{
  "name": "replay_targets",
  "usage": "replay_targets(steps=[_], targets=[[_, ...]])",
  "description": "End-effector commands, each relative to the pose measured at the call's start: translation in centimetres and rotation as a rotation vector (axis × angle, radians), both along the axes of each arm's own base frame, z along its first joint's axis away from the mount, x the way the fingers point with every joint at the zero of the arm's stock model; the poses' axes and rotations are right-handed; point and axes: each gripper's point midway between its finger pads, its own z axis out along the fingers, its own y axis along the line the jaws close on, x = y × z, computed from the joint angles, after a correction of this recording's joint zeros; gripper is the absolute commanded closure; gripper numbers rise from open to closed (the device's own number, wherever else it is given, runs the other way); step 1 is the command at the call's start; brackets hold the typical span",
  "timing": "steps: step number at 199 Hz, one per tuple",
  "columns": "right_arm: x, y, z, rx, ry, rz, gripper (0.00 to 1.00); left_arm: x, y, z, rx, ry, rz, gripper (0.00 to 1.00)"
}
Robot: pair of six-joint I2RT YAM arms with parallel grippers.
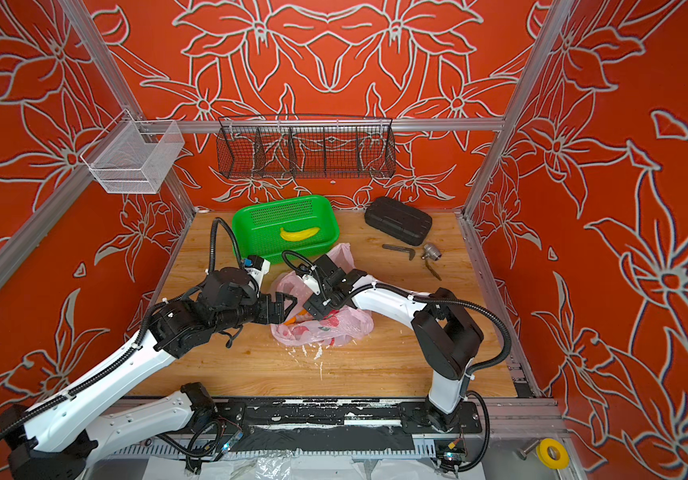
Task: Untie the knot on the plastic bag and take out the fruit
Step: 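Grasp the large yellow fruit with the right gripper and lift it out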
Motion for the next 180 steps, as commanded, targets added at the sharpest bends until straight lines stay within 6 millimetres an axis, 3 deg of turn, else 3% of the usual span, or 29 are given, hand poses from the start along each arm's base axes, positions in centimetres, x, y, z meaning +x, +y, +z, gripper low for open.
replay_targets(steps=[1, 16, 48, 100, 180], targets=[[1.9, 0.6, -0.5, -0.012, -0.058, -0.044, 0.04, -0.3, 0.1, -0.4, -0.001, 0.007, 0.002, 0.08], [2.4, 0.9, -1.0, 0.0, -0.064, -0.064, 0.04, -0.3, 0.1, -0.5, 0.003, 0.01, 0.002, 0.08], [2.3, 1.3, -1.4, -0.002, -0.045, -0.048, 0.18, -0.5, 0.5, -0.6, 0.017, 0.009, 0.01, 0.08], [1.6, 0.2, 1.6, 0.043, -0.085, -0.064, 0.3, -0.3, 0.3, -0.7, 0.011, 0.01, 0.008, 0.08], [-0.4, -2.7, 4.0, 0.114, -0.048, -0.097, 0.28, -0.4, -0.6, 0.1, -0.034, 0.004, -0.021, 0.08]])
